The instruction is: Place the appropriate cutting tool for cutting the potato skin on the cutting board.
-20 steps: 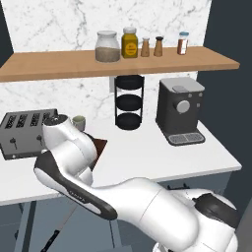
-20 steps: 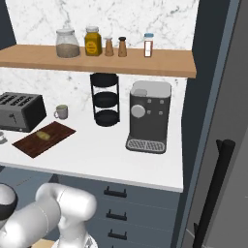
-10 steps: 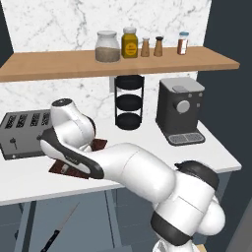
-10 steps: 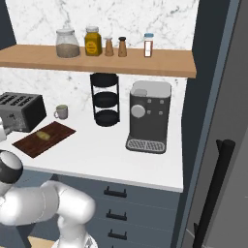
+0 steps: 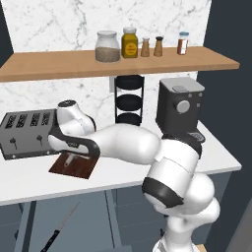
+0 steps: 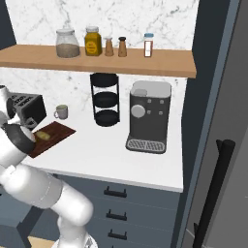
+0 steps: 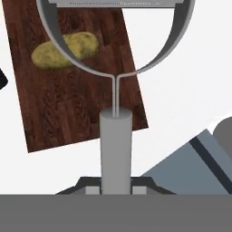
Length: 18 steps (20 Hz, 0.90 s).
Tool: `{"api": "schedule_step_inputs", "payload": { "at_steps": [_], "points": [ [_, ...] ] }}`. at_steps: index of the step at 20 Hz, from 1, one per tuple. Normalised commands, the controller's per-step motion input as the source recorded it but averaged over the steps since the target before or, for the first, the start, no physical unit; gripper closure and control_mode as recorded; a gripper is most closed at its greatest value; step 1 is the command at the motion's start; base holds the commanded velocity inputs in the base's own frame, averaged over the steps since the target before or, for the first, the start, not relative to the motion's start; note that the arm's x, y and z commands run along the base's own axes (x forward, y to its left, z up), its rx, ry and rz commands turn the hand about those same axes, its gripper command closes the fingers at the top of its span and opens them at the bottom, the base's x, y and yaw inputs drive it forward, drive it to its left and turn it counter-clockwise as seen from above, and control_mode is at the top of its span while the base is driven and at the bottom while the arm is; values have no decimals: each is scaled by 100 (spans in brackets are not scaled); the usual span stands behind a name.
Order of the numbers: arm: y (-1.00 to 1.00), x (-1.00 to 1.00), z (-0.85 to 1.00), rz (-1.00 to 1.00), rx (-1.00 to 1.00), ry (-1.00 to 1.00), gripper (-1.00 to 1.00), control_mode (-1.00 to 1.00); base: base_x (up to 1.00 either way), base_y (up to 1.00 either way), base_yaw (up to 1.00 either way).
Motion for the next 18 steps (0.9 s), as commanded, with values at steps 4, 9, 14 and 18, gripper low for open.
{"api": "schedule_step_inputs", "payload": {
  "at_steps": [4, 9, 14, 18],
  "points": [
    [0, 48, -40, 0, 0, -2, 100, -100, 0, 0, 0],
    [0, 45, -52, 0, -1, 0, 100, -100, 0, 0, 0],
    [0, 32, -46, 0, -1, 0, 100, -100, 0, 0, 0],
    [0, 26, -34, 0, 0, 0, 100, -100, 0, 0, 0]
  ]
}}
